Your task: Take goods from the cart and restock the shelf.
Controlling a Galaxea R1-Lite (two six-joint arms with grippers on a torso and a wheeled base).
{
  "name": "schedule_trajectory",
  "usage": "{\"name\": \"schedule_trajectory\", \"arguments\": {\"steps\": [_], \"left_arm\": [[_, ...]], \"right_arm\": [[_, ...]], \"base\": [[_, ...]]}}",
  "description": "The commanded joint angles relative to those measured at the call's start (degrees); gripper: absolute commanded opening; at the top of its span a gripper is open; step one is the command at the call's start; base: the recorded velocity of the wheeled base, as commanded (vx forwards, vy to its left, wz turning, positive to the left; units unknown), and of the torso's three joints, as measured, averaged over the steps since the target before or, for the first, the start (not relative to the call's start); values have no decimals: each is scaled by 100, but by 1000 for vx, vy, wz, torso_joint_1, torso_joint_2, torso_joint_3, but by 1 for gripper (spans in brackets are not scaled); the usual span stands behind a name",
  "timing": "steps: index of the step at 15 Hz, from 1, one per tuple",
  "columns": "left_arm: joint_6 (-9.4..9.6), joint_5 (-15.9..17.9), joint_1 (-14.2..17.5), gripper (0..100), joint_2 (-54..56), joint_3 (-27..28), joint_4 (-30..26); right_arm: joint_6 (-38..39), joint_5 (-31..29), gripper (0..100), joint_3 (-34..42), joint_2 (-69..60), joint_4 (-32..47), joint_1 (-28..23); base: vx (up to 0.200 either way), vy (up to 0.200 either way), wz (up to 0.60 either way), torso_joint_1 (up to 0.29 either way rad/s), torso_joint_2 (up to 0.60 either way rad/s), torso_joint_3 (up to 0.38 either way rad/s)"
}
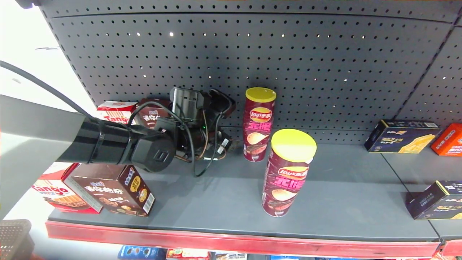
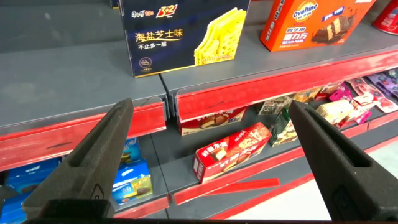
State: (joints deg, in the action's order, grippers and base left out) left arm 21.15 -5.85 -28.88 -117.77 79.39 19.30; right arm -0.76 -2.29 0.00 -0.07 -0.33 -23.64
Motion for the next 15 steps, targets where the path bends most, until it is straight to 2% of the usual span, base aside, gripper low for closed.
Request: {"name": "schedule_trajectory", "arguments": {"steps": [1,4,7,10,15], "left_arm": [[3,-30,75,100,-176,306,4],[-23,-30,75,100,-457,648,83],[-261,-21,-39,100,-598,631,417],[-278,-21,-74,100,-606,587,417],[-278,-30,-83,100,-360,218,426]], "right_arm": [[-4,1,100,0,7,-2,-1],[-4,1,100,0,7,-2,-1],[-4,1,100,0,7,-2,-1],[-4,1,100,0,7,-2,-1],[-4,1,100,0,7,-2,-1]], "base": [[0,0,0,0,0,0],[0,0,0,0,0,0],[0,0,0,0,0,0],[0,0,0,0,0,0],[0,0,0,0,0,0]]}}
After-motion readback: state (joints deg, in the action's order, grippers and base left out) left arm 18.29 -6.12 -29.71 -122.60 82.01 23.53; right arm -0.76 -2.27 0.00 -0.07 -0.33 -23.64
